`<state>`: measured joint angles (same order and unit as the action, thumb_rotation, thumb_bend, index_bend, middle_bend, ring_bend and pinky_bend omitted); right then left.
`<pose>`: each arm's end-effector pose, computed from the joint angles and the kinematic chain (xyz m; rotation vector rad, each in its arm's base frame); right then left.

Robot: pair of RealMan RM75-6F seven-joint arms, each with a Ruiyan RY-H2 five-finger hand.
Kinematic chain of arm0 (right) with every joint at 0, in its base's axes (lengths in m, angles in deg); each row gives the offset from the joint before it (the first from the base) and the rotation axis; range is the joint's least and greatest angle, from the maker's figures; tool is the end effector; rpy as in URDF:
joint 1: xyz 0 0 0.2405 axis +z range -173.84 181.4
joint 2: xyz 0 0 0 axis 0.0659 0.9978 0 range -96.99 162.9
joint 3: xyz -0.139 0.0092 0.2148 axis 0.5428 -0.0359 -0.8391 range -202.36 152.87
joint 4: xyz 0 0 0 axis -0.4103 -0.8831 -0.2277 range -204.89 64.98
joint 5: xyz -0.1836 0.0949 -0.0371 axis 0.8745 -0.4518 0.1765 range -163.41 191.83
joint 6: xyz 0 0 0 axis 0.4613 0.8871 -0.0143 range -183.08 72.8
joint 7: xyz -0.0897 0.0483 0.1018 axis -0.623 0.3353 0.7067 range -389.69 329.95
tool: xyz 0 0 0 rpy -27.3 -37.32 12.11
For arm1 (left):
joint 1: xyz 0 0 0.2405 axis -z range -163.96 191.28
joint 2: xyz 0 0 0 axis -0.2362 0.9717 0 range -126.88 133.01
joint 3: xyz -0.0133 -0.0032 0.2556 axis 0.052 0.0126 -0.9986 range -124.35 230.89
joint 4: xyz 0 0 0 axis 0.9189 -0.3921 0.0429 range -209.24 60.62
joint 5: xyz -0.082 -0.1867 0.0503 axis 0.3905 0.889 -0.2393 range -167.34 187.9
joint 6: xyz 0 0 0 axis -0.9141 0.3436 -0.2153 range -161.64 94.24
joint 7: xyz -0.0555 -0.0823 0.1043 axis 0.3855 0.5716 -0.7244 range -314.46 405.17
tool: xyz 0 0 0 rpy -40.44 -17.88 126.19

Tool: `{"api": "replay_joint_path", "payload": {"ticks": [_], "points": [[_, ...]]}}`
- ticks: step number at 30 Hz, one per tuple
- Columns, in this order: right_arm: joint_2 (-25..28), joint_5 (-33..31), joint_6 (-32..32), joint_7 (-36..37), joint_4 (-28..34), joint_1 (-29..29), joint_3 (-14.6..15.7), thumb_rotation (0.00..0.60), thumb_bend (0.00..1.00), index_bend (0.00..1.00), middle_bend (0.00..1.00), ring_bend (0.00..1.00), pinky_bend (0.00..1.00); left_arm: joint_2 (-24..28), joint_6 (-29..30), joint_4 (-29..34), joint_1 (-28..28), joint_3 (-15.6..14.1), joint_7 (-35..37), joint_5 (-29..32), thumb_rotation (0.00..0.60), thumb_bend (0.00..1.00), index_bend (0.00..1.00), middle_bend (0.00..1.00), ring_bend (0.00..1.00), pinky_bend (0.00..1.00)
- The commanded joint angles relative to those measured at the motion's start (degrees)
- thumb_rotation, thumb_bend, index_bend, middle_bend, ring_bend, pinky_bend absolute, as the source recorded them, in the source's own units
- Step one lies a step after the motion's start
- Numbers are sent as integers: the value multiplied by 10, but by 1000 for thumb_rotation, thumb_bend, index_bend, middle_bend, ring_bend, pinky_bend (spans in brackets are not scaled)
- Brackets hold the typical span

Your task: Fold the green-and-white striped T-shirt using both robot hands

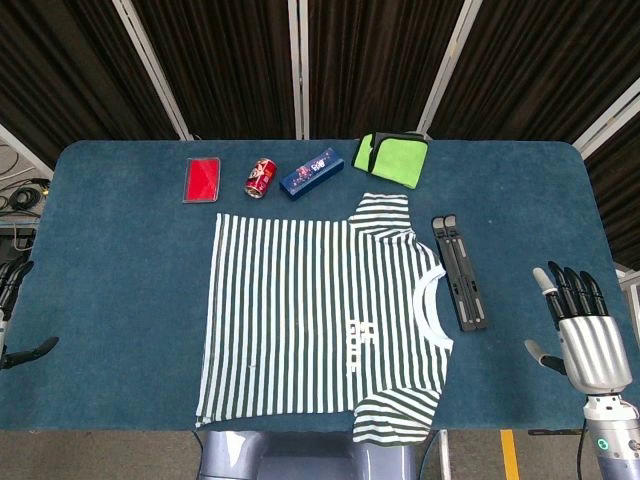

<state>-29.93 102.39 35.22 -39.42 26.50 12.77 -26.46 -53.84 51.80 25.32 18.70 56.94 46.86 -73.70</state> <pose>-0.2767 -0.1957 0.1671 1.4437 -0.6983 0.9372 -0.2962 0.1833 0.1913 -1.3416 -0.9180 -0.9331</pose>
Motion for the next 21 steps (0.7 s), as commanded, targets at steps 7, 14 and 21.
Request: {"api": "replay_joint_path", "payload": {"ticks": [7, 14, 21], "points": [[18, 49, -66, 30, -13, 18, 37, 600, 0, 22, 0, 0, 0, 7, 7, 10, -3, -3, -2, -11, 600, 0, 0, 0, 0, 0], [-2, 193, -124, 122, -132, 69, 104, 600, 0, 156, 0, 0, 0, 3, -5, 12, 1, -1, -17, 2, 600, 0, 0, 0, 0, 0], [-87, 286, -78, 193, -268, 88, 130, 600, 0, 311, 46, 0, 0, -3, -7, 11, 2, -1, -28, 7, 600, 0, 0, 0, 0, 0]]}}
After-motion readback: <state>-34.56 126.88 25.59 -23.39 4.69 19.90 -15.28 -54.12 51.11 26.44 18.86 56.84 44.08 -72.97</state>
